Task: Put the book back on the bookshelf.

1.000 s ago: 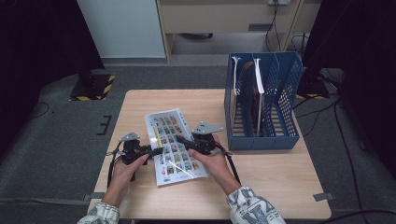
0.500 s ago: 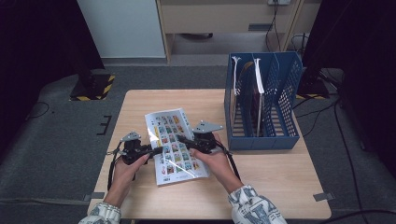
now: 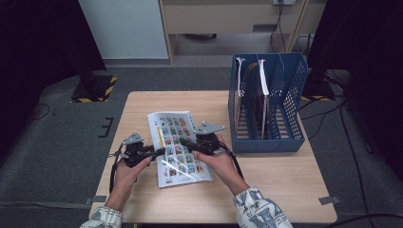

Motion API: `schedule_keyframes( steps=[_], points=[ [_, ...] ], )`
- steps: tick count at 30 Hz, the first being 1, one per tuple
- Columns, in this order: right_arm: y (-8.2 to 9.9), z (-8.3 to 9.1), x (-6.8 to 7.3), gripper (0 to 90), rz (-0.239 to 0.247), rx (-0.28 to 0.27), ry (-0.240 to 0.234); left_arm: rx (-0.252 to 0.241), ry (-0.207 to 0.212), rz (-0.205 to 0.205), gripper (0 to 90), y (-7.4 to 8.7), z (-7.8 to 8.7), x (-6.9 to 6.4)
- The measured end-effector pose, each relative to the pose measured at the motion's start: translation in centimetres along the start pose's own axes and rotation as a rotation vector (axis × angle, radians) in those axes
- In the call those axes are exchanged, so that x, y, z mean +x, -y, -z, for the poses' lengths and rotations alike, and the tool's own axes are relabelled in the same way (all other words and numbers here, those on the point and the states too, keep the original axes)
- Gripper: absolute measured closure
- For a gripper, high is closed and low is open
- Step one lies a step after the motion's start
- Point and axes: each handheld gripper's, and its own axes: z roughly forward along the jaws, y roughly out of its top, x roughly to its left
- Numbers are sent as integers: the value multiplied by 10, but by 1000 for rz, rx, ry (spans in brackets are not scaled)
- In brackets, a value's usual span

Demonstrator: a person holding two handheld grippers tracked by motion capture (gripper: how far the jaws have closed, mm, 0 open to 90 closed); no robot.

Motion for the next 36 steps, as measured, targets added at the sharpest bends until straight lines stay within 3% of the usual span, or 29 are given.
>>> schedule_keyframes(
  steps=[4,17,24,28,31,36],
  points=[
    [-1,3,-2,711,1,1,10,-4,-1,-3,612,-1,1,-1],
    [-6,8,-6,710,5,-17,13,-36,-28,-20,644,-11,7,-6],
    [-8,8,-4,628,12,0,2,-39,-32,-29,645,-11,7,-7],
    [-8,8,-5,636,5,-1,-2,-41,-30,-32,646,-11,7,-7],
    [-9,10,-7,706,9,-1,6,-42,-35,-41,647,-13,8,-8],
    [-9,10,-9,712,-2,-6,6,-43,-45,-44,650,-16,8,-9]
  ],
)
